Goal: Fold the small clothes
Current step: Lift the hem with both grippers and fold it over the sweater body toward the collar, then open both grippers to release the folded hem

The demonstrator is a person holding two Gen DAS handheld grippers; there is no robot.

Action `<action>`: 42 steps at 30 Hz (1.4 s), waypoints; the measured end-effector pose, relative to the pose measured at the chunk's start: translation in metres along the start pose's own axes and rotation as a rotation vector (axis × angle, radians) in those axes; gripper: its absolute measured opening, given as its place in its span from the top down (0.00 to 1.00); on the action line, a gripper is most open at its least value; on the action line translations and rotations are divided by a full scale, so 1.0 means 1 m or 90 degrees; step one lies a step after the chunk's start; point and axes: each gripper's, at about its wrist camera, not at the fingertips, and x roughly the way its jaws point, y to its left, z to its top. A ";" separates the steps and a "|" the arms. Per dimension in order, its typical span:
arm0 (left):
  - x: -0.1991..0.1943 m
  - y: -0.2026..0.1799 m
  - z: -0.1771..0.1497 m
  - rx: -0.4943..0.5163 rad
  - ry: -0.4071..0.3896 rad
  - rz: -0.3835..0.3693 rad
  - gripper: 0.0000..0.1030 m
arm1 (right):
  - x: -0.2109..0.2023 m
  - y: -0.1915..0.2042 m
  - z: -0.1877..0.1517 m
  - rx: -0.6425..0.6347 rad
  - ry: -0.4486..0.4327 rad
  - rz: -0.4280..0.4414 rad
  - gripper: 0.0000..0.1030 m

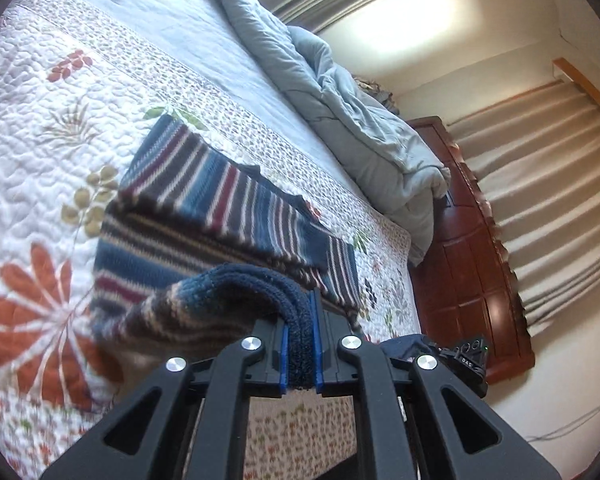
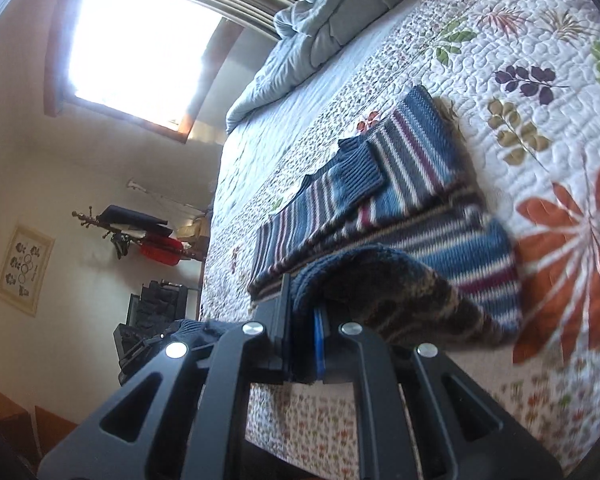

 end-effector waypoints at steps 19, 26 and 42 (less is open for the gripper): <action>0.120 0.081 0.072 -0.077 0.084 0.080 0.92 | 0.115 -0.074 0.082 0.072 0.081 -0.074 0.93; 0.134 0.088 0.083 -0.056 0.111 0.079 0.90 | 0.131 -0.085 0.091 0.076 0.101 -0.079 0.87; 0.110 0.063 0.122 0.100 0.131 0.062 0.21 | 0.118 -0.060 0.112 -0.037 0.159 -0.077 0.42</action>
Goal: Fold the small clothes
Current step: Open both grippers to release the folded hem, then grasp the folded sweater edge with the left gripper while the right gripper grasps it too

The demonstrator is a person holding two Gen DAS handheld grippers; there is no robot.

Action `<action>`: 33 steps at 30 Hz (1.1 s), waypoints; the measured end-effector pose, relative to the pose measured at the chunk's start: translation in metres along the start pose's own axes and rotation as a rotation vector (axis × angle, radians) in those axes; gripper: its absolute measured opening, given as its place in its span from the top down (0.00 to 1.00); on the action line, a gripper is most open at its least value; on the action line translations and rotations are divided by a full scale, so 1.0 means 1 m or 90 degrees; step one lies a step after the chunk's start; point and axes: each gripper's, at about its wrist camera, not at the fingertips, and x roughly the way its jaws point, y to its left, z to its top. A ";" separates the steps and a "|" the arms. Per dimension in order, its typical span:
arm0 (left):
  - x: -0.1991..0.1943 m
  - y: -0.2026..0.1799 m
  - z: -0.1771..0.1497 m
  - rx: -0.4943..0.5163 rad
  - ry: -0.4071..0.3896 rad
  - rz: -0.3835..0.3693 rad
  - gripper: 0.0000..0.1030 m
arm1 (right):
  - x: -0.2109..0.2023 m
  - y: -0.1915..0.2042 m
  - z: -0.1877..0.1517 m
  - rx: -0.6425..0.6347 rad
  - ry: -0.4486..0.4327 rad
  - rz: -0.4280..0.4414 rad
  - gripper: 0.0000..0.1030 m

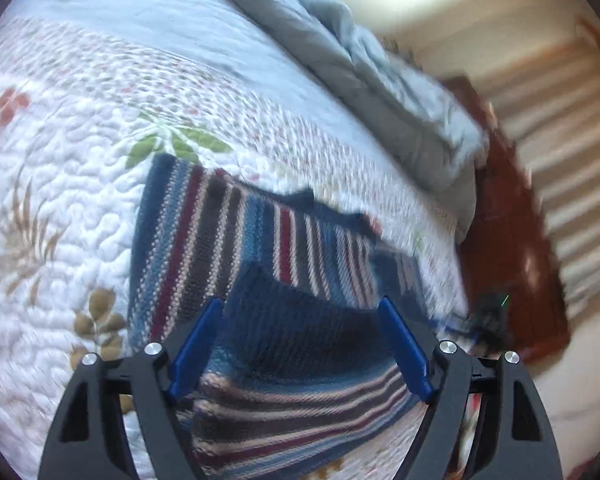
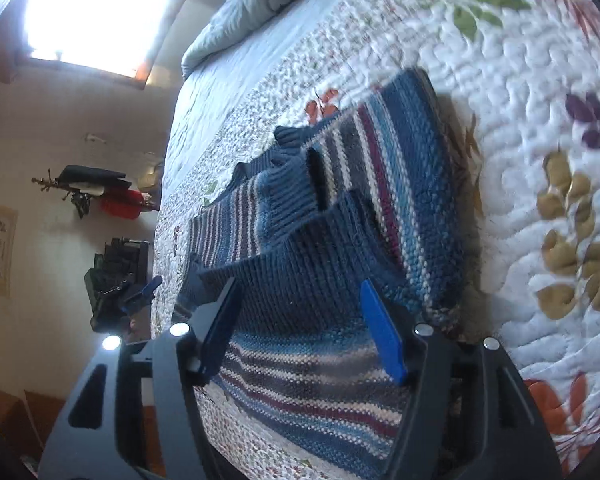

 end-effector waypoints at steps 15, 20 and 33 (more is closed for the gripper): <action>0.074 0.013 0.023 0.116 0.182 0.014 0.21 | 0.035 -0.016 0.038 -0.109 0.079 -0.015 0.49; 0.082 0.019 0.018 0.117 0.195 0.021 0.23 | 0.052 -0.014 0.040 -0.123 0.107 -0.024 0.49; 0.074 0.004 0.010 0.149 0.149 0.031 0.91 | 0.048 0.002 0.022 -0.160 0.097 -0.038 0.91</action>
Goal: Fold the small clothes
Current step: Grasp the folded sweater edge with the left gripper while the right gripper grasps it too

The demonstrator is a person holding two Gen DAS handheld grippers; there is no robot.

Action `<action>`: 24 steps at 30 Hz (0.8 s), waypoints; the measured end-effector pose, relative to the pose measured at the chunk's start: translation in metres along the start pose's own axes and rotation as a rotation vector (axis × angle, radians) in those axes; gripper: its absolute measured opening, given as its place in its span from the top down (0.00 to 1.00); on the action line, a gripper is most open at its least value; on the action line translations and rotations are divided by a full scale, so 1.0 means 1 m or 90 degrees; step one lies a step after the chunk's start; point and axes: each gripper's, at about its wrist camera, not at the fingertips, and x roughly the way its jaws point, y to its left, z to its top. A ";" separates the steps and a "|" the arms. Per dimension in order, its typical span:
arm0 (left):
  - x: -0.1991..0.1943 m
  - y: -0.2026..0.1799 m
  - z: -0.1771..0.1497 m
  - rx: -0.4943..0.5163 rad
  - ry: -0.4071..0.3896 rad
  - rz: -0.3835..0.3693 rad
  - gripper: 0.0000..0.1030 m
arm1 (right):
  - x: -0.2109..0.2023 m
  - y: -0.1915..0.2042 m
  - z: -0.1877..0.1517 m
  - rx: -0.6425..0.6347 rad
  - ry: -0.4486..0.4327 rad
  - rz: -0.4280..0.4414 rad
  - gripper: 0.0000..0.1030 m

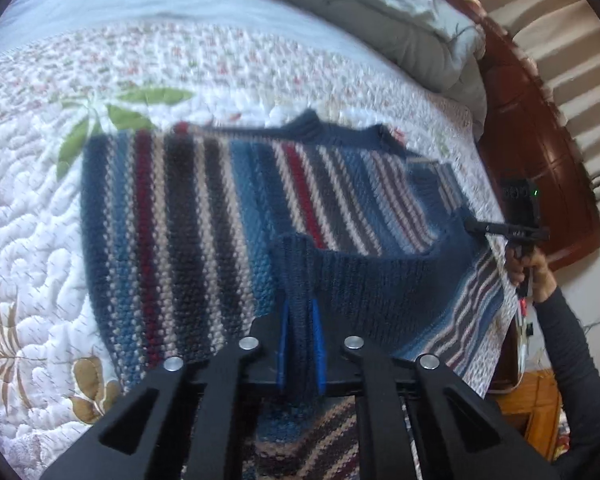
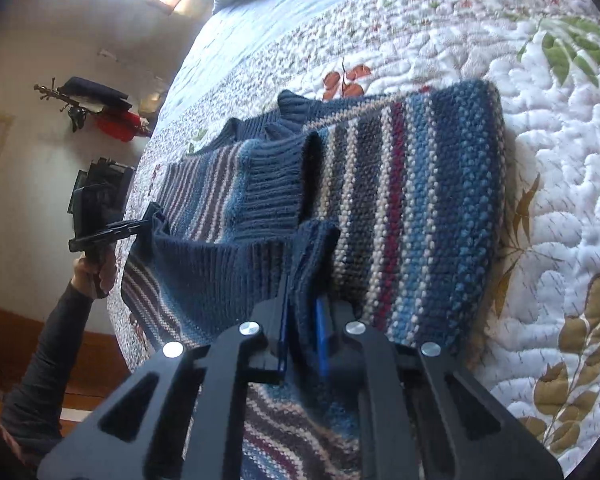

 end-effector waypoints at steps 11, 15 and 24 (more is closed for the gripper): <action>-0.056 -0.026 -0.002 0.014 -0.111 -0.010 0.92 | -0.056 0.056 0.001 -0.046 -0.071 -0.020 0.91; -0.075 -0.035 0.004 0.016 -0.143 -0.010 0.92 | -0.076 0.076 0.014 -0.063 -0.099 -0.030 0.91; -0.106 -0.035 0.054 0.012 -0.212 0.015 0.92 | -0.094 0.079 0.056 -0.046 -0.180 -0.053 0.91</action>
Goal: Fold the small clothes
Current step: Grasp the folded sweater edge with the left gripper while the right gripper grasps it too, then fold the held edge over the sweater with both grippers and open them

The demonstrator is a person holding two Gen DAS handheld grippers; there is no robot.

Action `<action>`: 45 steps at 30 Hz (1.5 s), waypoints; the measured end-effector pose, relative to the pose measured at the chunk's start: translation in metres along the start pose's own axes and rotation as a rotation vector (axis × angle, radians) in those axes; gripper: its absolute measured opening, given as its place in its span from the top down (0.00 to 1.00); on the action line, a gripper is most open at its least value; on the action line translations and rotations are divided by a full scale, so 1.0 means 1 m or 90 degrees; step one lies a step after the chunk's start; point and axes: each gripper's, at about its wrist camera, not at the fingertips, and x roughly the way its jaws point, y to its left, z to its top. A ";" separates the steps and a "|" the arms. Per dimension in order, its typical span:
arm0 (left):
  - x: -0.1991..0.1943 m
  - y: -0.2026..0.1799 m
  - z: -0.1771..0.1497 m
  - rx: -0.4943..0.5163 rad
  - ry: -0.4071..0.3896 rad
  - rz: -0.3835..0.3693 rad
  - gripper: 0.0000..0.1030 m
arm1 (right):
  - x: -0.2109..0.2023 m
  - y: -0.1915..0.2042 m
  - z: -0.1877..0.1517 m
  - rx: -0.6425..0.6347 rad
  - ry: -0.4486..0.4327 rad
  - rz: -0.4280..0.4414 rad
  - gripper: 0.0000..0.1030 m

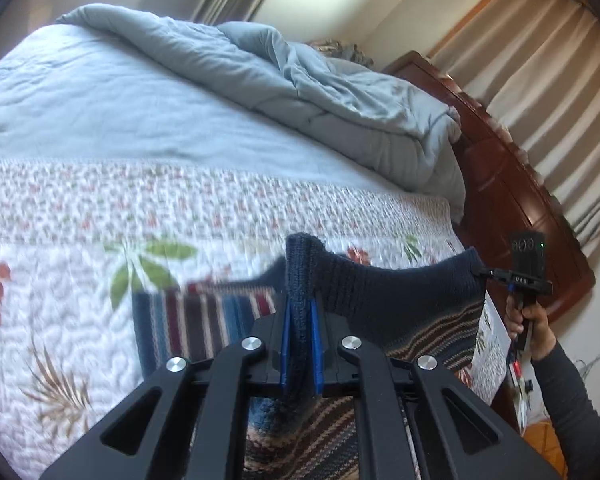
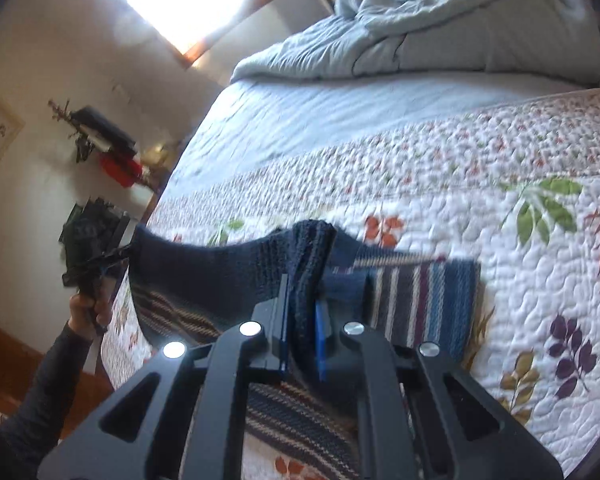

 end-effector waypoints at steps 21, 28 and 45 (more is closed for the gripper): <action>0.147 0.094 0.015 -0.133 0.148 0.144 0.92 | 0.132 -0.090 0.033 0.114 0.081 -0.130 0.91; 0.164 0.099 0.014 -0.134 0.180 0.175 0.92 | 0.161 -0.109 0.025 0.138 0.109 -0.175 0.91; 0.149 0.096 0.032 -0.139 0.108 0.142 0.92 | 0.147 -0.102 0.035 0.137 0.039 -0.170 0.91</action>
